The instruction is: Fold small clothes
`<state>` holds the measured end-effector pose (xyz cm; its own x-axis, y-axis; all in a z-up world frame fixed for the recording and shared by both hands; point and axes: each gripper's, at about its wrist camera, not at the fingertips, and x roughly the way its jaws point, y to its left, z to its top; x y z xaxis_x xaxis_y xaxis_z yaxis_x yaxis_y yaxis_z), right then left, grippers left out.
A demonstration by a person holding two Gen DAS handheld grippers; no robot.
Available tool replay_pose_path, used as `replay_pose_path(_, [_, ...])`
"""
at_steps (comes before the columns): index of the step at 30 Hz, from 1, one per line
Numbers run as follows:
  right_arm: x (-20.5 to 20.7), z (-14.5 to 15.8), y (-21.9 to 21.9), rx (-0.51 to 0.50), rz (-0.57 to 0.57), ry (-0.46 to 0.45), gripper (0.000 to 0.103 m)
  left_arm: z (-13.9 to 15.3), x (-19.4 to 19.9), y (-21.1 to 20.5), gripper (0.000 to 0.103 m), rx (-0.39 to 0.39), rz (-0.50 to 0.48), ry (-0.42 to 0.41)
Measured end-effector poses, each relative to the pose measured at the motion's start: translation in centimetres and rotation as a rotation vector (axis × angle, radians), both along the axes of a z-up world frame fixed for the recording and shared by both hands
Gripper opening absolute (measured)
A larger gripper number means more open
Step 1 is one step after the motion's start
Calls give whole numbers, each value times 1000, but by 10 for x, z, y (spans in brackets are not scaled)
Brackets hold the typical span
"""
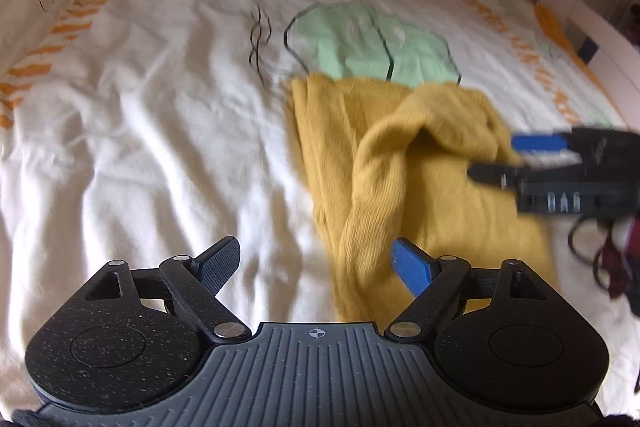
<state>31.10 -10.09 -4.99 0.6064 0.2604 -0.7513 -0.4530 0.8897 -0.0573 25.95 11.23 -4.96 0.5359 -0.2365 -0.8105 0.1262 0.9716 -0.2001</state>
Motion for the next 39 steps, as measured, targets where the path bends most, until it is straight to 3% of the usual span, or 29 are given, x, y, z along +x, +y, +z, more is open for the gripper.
replay_pose_path(6, [52, 1, 17, 26, -7, -26, 78, -11, 5, 7, 82, -50, 14, 66])
replay_pose_path(12, [80, 10, 19, 179, -55, -20, 78, -11, 5, 7, 82, -49, 6, 70])
replay_pose_path(16, [66, 11, 5, 231, -63, -11, 80, -10, 4, 6, 82, -47, 1, 68])
replay_pose_path(22, [22, -12, -16, 105, -72, -33, 83, -9, 2, 2, 82, -40, -15, 69])
replay_pose_path(25, [1, -26, -30, 75, -76, -20, 91, -10, 1, 2, 83, -39, -22, 68])
replay_pose_path(30, [-13, -32, -71, 261, -164, 69, 98, -11, 8, 17, 83, -146, 51, 86])
replay_pose_path(34, [-16, -31, -90, 343, -200, 97, 98, -13, 11, 25, 83, -216, 97, 90])
replay_pose_path(39, [-22, -30, -104, 428, -226, 120, 98, -5, 5, 23, 83, -285, 81, 91])
